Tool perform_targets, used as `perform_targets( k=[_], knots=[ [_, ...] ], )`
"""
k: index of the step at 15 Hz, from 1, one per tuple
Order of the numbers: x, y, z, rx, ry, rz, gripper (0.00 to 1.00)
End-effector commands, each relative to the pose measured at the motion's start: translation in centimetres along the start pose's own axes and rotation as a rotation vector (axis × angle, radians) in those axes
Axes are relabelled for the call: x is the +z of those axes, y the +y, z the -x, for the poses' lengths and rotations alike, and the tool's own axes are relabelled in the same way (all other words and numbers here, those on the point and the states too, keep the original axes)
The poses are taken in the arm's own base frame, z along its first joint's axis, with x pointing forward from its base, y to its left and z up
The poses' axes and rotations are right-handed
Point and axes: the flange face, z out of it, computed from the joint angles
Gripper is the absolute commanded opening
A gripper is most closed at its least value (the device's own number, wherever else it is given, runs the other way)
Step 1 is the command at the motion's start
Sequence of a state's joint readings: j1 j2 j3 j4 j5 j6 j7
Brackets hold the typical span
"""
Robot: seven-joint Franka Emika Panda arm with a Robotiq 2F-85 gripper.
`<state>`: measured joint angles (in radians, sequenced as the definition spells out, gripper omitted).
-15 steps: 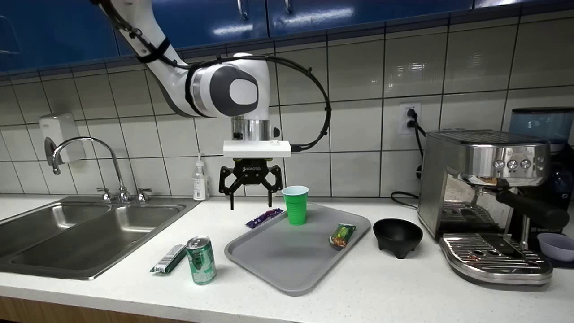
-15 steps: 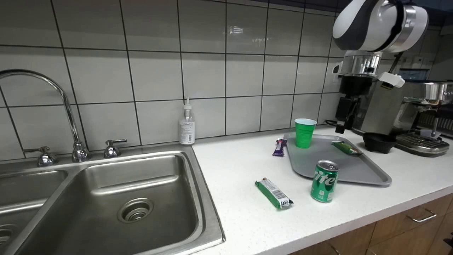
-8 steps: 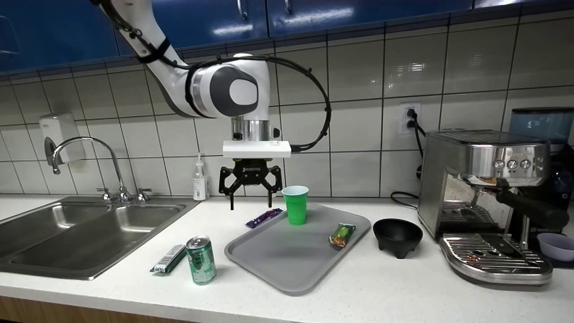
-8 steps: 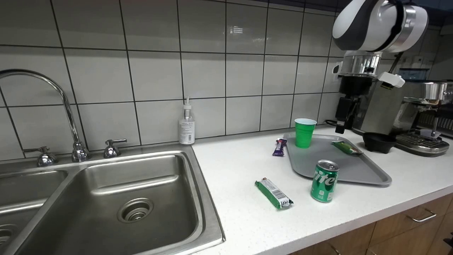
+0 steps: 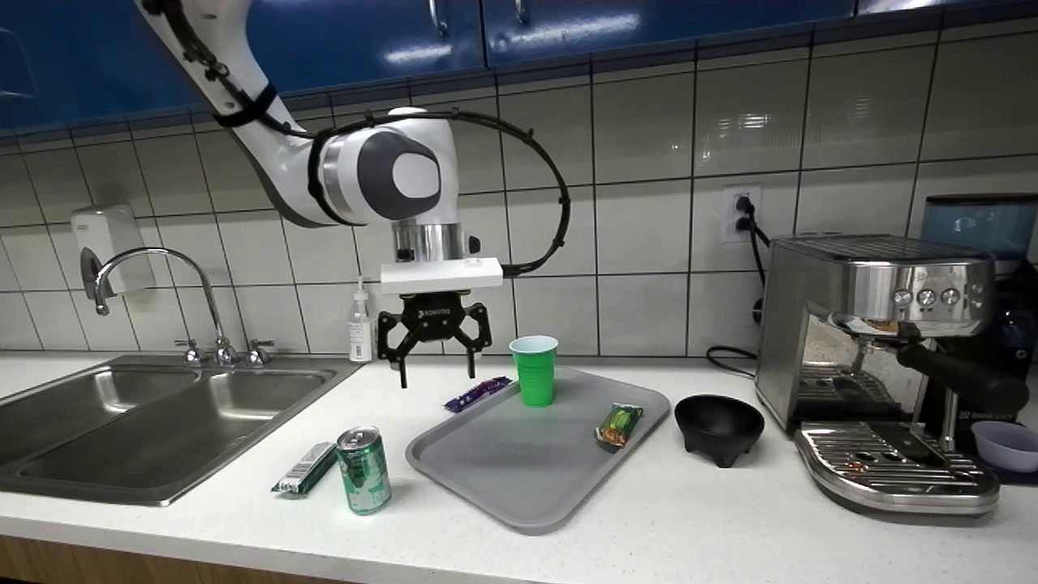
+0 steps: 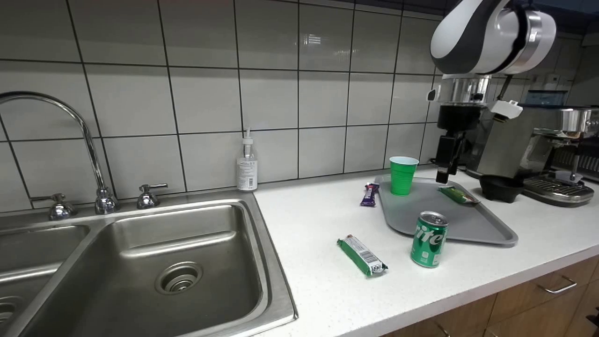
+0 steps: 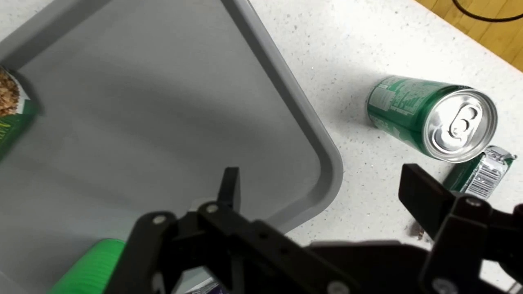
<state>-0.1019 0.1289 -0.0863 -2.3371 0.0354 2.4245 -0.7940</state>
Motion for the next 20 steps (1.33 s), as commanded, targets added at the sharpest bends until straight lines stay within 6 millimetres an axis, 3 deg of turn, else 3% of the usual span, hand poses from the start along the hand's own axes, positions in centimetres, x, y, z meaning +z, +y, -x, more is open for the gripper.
perform_targets(
  k=[1, 10, 20],
  knots=[
    [-0.1, -3.3, -0.6, -0.004, 0.002, 0.03, 1.0],
    [0.5, -9.0, -1.9, 0.045, 0.013, 0.032, 1.0],
    [3.3, -11.7, -0.2, 0.126, -0.023, 0.081, 1.0]
  ],
)
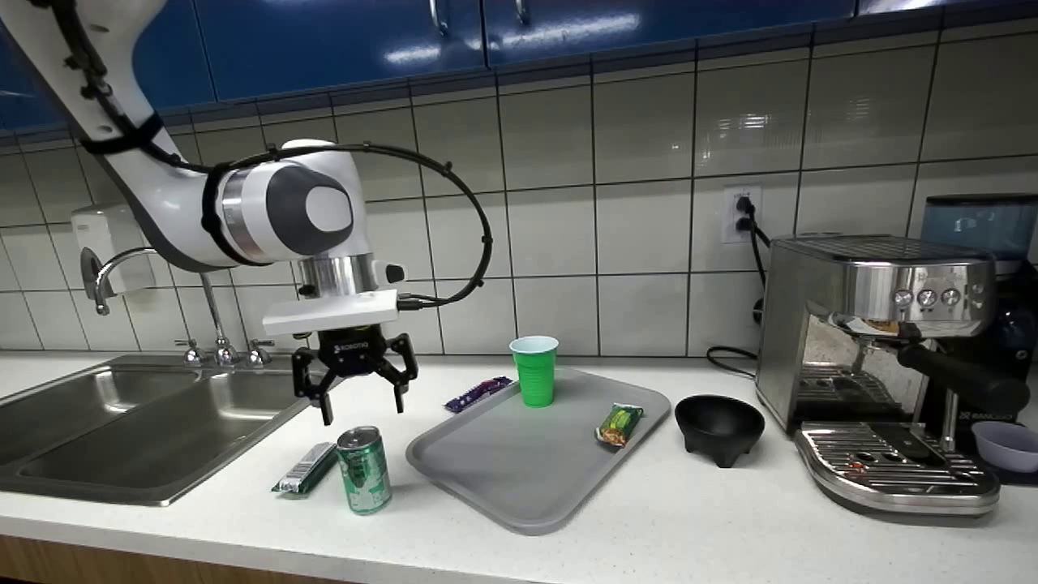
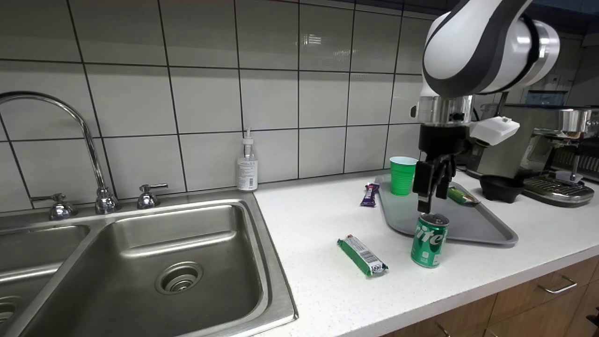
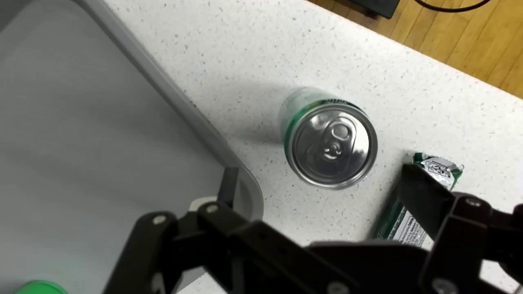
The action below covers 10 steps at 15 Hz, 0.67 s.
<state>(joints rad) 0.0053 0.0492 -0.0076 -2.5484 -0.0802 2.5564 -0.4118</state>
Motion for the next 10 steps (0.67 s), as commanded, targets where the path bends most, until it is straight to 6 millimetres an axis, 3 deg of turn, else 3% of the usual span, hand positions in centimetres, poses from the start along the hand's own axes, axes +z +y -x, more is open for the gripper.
perform_targets(
  k=[1, 10],
  knots=[
    [0.2, -1.1, 1.1, 0.029, 0.014, 0.027, 1.0],
    [2.6, -1.4, 1.4, 0.052, 0.064, 0.052, 1.0]
  ],
)
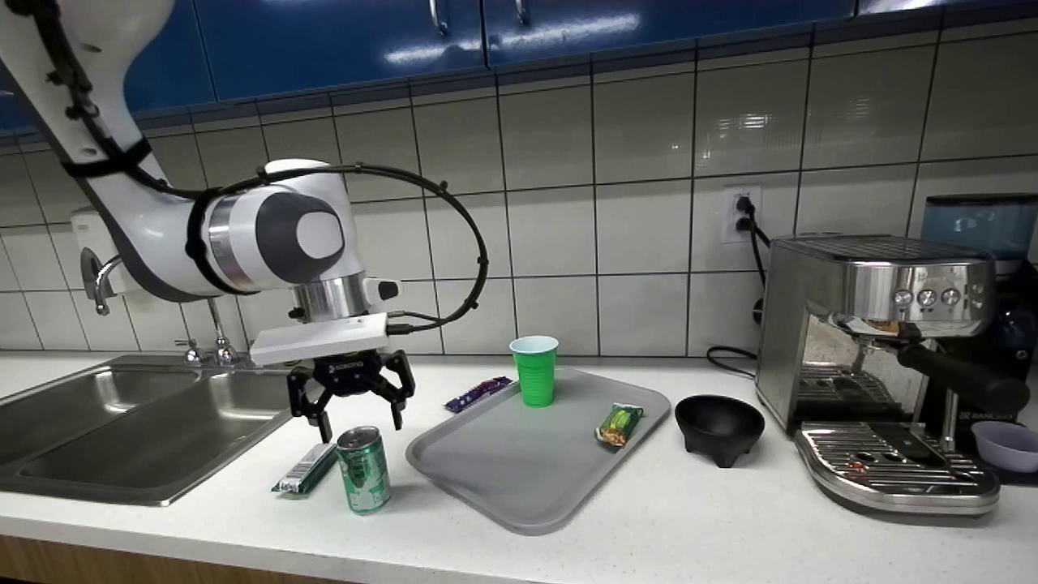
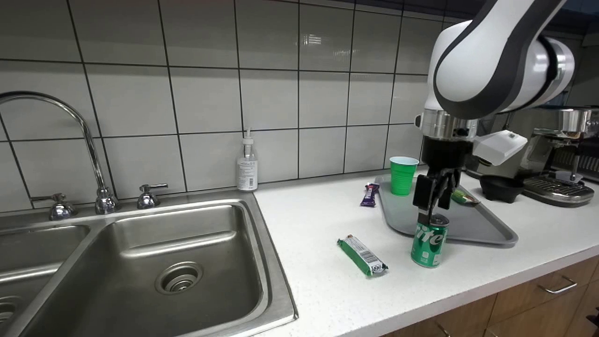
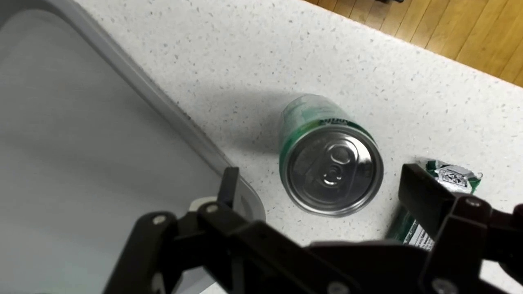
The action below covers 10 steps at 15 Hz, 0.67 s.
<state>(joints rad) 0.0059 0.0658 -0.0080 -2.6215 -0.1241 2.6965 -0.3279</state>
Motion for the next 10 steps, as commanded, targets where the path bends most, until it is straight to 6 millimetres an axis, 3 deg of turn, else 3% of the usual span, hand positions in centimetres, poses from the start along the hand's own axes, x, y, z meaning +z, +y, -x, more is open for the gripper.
perform_targets(
  k=[1, 10],
  knots=[
    [0.8, -0.4, 0.3, 0.011, 0.026, 0.022, 1.0],
    [3.3, -0.7, 0.4, 0.01, 0.019, 0.028, 1.0]
  ],
)
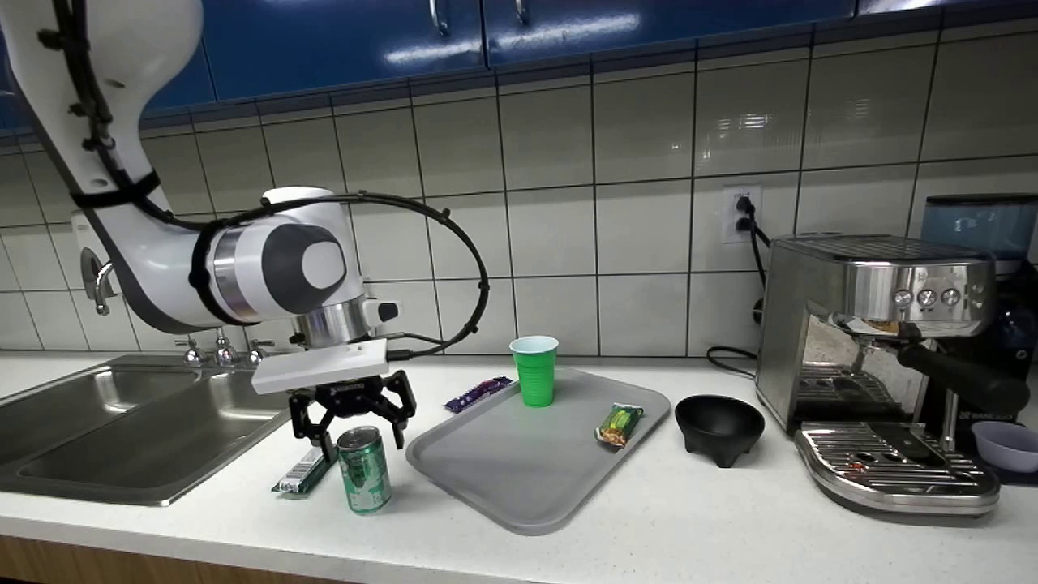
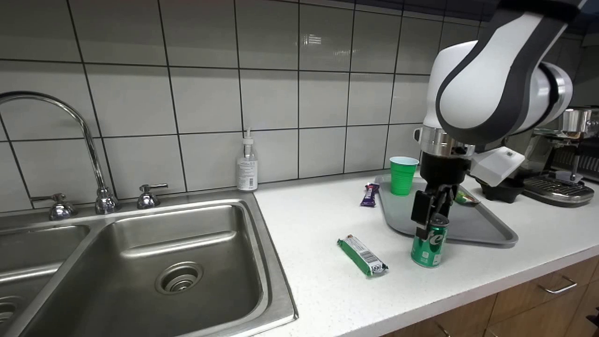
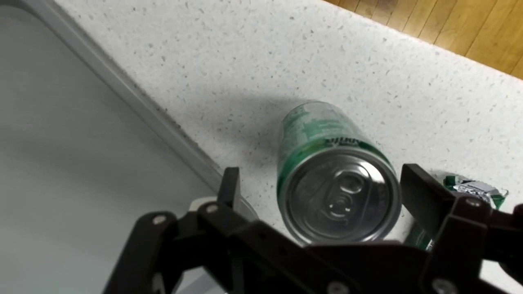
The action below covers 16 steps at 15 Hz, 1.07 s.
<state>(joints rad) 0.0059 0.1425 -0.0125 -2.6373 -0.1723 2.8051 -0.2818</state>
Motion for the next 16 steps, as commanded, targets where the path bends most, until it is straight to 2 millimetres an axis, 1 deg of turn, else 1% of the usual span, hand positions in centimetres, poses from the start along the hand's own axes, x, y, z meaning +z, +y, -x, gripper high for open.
perform_targets(
  k=[1, 8, 9, 10, 14, 15, 16],
  knots=[
    [0.7, -0.2, 0.1, 0.005, 0.004, 0.018, 1.0],
    [1.6, -0.4, 0.1, -0.003, 0.004, 0.014, 1.0],
    [1.6, -0.5, 0.1, -0.003, 0.007, 0.014, 0.75],
    [1.6, -0.5, 0.0, -0.003, 0.01, 0.014, 0.74],
    [1.7, -0.5, -0.1, -0.006, 0.019, 0.014, 0.42],
    [1.7, -0.5, -0.1, -0.006, 0.021, 0.013, 0.4],
    [1.7, -0.5, -0.1, -0.006, 0.021, 0.013, 0.4]
  ],
)
